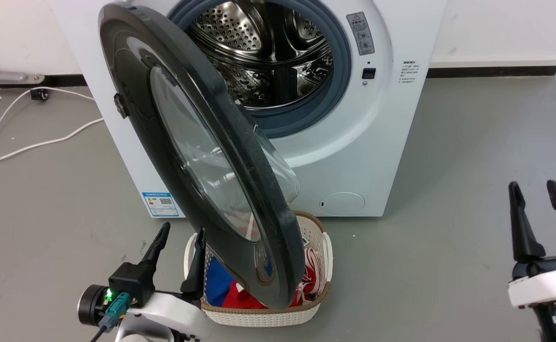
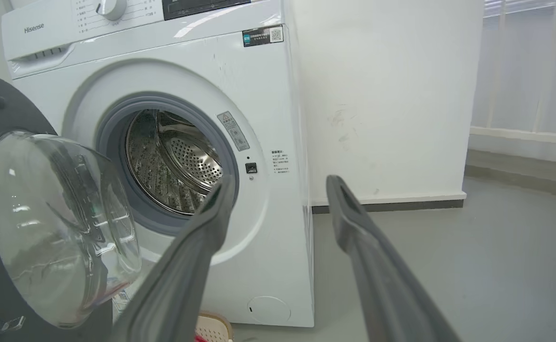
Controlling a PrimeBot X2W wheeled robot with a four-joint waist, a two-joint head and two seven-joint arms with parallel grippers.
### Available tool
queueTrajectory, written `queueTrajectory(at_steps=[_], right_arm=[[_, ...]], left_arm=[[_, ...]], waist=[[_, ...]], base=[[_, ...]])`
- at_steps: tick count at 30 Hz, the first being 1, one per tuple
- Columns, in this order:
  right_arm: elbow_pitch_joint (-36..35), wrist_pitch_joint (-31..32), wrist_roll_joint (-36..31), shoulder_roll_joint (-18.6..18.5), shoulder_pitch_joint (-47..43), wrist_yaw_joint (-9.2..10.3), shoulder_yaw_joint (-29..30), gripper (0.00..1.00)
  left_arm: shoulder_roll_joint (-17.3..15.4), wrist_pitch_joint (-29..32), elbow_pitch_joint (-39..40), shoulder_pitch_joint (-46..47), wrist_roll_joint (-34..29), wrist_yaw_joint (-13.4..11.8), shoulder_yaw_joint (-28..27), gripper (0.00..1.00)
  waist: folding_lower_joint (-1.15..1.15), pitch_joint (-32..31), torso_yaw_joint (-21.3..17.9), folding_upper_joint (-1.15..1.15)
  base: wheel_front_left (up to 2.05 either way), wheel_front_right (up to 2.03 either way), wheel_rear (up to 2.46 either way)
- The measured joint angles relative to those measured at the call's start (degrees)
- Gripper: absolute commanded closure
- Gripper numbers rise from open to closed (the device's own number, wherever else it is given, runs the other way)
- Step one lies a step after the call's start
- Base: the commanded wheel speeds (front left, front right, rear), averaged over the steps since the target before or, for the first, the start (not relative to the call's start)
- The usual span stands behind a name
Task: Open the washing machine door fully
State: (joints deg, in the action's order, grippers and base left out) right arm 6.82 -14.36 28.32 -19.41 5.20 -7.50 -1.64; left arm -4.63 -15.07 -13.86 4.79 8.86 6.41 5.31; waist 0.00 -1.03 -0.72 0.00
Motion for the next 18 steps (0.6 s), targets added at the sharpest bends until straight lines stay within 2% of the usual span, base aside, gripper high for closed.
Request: queueTrajectory(at_steps=[4,7,12,18], right_arm=[[-7.8,4.0,-12.4,6.3,-3.5,-0.01,4.1,0.0],[-11.9,6.2,-17.3,9.6,-6.4,0.0,5.2,0.0],[-12.8,8.4,-20.5,12.6,-10.8,0.0,4.7,0.0],[-8.1,7.5,-20.8,13.4,-12.7,0.0,4.3,0.0]], left_arm=[[-0.2,0.0,0.0,0.1,-0.1,0.1,-0.2,0.0],[-0.3,0.0,0.0,0.2,-0.3,0.1,-0.4,0.0],[-0.5,0.0,-0.3,0.2,-0.6,0.2,-0.4,0.0],[-0.6,0.0,-0.7,-0.1,-0.6,0.3,-0.3,0.0]], waist=[[0.0,-0.2,0.2,0.0],[0.0,-0.3,0.3,0.0],[0.0,-0.7,0.5,0.0],[0.0,-0.9,0.5,0.0]], base=[[0.0,0.0,0.0],[0.0,0.0,0.0],[0.0,0.0,0.0],[0.0,0.0,0.0]])
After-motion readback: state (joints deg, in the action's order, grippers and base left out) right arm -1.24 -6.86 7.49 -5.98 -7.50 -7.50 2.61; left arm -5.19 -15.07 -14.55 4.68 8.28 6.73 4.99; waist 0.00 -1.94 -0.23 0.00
